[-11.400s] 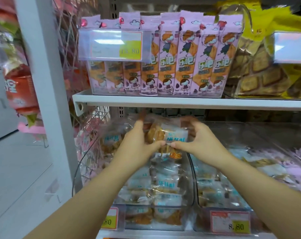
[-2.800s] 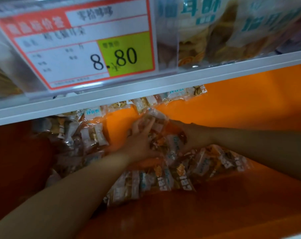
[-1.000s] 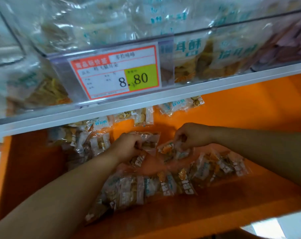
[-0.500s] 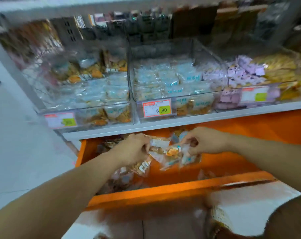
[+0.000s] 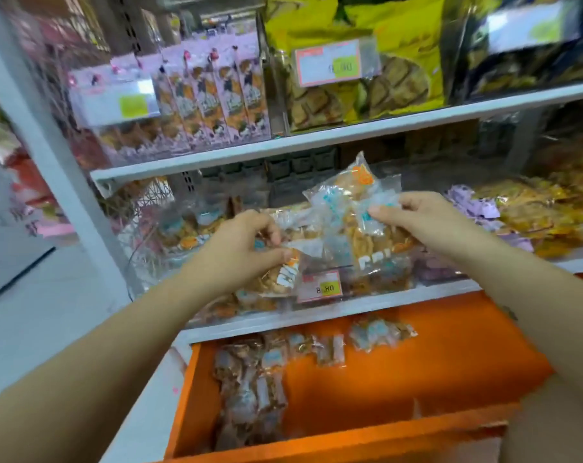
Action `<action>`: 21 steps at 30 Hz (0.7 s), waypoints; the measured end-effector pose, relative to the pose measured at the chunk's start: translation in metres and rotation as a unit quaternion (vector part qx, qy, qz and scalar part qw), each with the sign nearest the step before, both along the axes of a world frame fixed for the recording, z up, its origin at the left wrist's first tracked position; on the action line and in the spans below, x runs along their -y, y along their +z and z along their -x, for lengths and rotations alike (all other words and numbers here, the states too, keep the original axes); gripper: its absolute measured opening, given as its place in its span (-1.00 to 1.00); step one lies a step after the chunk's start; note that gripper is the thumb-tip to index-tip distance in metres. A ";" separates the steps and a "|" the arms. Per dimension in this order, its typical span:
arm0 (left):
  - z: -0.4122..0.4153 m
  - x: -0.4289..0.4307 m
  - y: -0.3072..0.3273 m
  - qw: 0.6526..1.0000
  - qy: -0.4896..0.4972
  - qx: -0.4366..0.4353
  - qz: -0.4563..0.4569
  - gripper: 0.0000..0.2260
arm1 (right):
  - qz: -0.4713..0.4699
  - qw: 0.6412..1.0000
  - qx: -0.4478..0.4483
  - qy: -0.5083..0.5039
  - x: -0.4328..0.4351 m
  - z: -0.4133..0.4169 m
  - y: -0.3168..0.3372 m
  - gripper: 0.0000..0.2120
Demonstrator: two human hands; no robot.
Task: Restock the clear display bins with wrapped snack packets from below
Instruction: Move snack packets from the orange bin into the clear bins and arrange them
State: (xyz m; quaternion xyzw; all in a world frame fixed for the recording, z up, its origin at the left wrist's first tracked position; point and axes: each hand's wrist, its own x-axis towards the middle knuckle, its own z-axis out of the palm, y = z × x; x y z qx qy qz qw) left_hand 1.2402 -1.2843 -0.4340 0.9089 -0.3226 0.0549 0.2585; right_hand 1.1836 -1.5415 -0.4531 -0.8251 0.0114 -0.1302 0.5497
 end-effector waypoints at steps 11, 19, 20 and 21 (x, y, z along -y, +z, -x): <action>-0.063 0.096 -0.034 0.995 0.062 -0.010 -0.074 -0.89 | 0.134 0.972 -0.168 -0.097 0.045 -0.032 -0.015 -0.61; -0.061 0.088 -0.037 0.985 0.122 -0.120 0.009 -0.54 | 0.128 0.976 -0.109 -0.138 0.047 -0.027 -0.014 -0.51; -0.060 0.087 -0.037 0.983 0.126 -0.132 0.003 -0.50 | 0.113 0.979 -0.093 -0.143 0.049 -0.028 -0.013 -0.58; -0.059 0.086 -0.036 0.982 0.129 -0.141 -0.009 -0.47 | 0.098 0.981 -0.076 -0.147 0.050 -0.028 -0.013 -0.71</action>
